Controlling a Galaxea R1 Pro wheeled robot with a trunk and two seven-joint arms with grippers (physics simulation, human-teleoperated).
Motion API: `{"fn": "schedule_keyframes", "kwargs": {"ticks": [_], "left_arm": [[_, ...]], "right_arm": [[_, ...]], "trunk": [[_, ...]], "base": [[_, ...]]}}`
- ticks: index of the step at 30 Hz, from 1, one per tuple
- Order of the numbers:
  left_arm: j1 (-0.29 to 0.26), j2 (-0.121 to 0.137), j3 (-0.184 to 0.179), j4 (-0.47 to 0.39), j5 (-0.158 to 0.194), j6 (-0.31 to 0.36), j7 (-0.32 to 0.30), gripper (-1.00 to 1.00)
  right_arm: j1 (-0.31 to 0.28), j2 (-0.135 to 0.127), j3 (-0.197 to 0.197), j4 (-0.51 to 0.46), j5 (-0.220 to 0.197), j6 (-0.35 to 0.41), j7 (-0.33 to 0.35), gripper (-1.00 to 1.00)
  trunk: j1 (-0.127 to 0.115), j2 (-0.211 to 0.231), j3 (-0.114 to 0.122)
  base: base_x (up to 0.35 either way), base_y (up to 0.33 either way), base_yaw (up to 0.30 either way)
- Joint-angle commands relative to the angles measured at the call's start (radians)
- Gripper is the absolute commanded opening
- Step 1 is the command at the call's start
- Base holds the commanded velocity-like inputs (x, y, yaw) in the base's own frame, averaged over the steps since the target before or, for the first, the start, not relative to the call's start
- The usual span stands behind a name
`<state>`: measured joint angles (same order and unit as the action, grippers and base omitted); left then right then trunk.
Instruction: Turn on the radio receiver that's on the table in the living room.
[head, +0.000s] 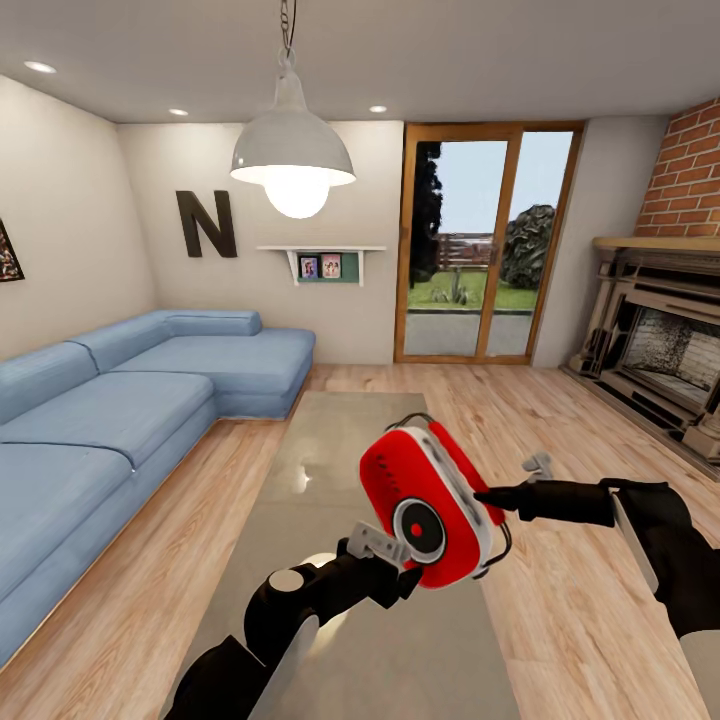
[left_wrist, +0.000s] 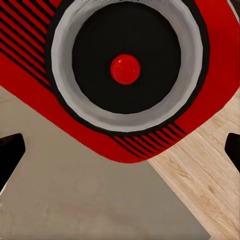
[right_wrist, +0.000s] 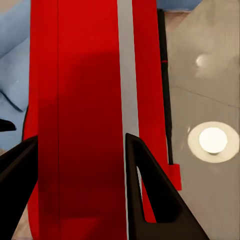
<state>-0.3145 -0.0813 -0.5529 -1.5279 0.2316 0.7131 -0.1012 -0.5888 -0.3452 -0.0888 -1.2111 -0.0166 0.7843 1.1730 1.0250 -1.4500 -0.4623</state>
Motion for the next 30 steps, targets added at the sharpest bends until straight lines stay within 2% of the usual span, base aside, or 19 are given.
{"fn": "schedule_keyframes", "kwargs": {"ticks": [1,18,19,30], "left_arm": [[0.0,0.0,0.0,0.0,0.0,0.0,0.0,1.0],[0.0,0.0,-0.001,0.0,0.0,0.0,0.0,1.0],[0.0,0.0,-0.001,0.0,0.0,0.0,0.0,-1.0],[0.0,0.0,-0.001,0.0,0.0,0.0,0.0,-1.0]], "right_arm": [[0.0,0.0,0.0,0.0,-0.002,0.0,0.004,-1.0],[0.0,0.0,0.0,0.0,-0.002,-0.002,0.023,-1.0],[0.0,0.0,0.0,0.0,-0.002,-0.001,0.024,-1.0],[0.0,0.001,0.002,-0.001,-0.003,-0.001,0.025,-1.0]], "trunk": [[0.0,0.0,0.0],[0.0,0.0,0.0],[0.0,0.0,0.0],[0.0,0.0,0.0]], "base": [[0.0,0.0,0.0],[0.0,0.0,0.0],[0.0,0.0,0.0],[0.0,0.0,0.0]]}}
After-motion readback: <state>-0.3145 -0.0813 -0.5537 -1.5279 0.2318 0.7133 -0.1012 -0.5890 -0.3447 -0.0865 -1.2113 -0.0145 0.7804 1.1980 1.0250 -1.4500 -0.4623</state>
